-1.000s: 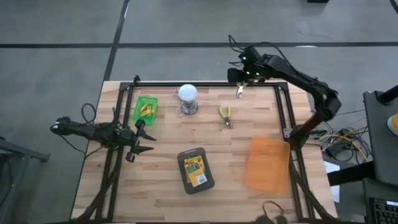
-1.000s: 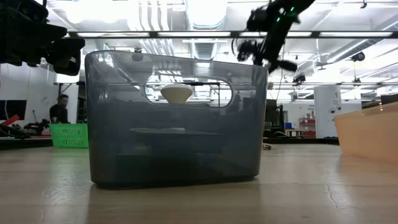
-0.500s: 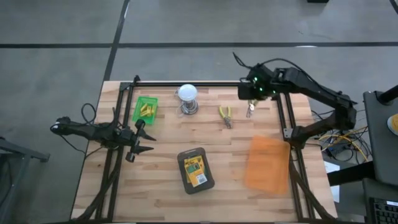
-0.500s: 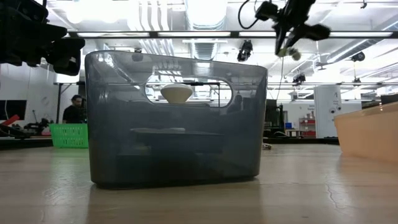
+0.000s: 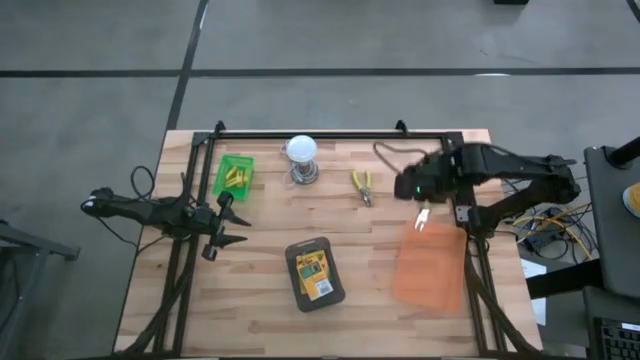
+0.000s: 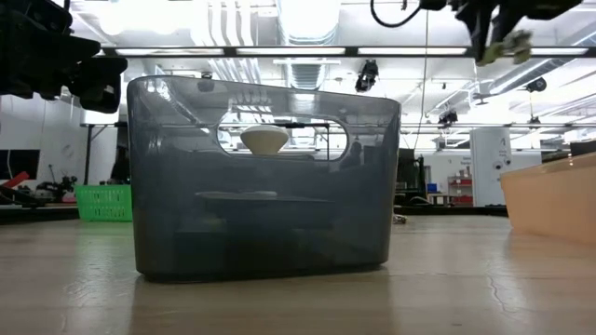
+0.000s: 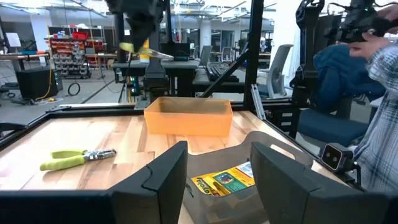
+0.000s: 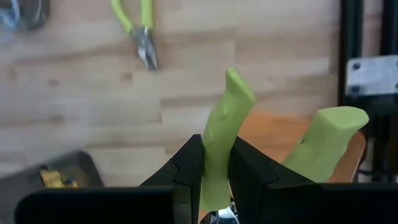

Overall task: Pick & Place School Supplies
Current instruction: Put the green puncher into the orange bin

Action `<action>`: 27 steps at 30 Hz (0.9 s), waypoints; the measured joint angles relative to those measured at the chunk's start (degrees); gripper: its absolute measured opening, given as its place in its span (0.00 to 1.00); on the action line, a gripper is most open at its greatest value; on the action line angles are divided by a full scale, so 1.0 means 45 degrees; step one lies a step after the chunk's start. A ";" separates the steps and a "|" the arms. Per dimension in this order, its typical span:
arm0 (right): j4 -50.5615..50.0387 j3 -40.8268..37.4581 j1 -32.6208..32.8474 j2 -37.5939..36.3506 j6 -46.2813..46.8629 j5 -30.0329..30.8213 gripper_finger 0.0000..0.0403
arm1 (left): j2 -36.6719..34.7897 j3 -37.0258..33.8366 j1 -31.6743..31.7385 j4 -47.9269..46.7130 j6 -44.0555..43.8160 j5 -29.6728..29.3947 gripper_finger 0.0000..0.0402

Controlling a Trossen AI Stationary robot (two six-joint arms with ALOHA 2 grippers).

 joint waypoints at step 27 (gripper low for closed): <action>0.4244 -0.6798 0.4218 -0.0381 0.4463 -0.1179 0.14 | 0.0000 0.0000 0.0000 0.0002 0.0000 0.0000 0.45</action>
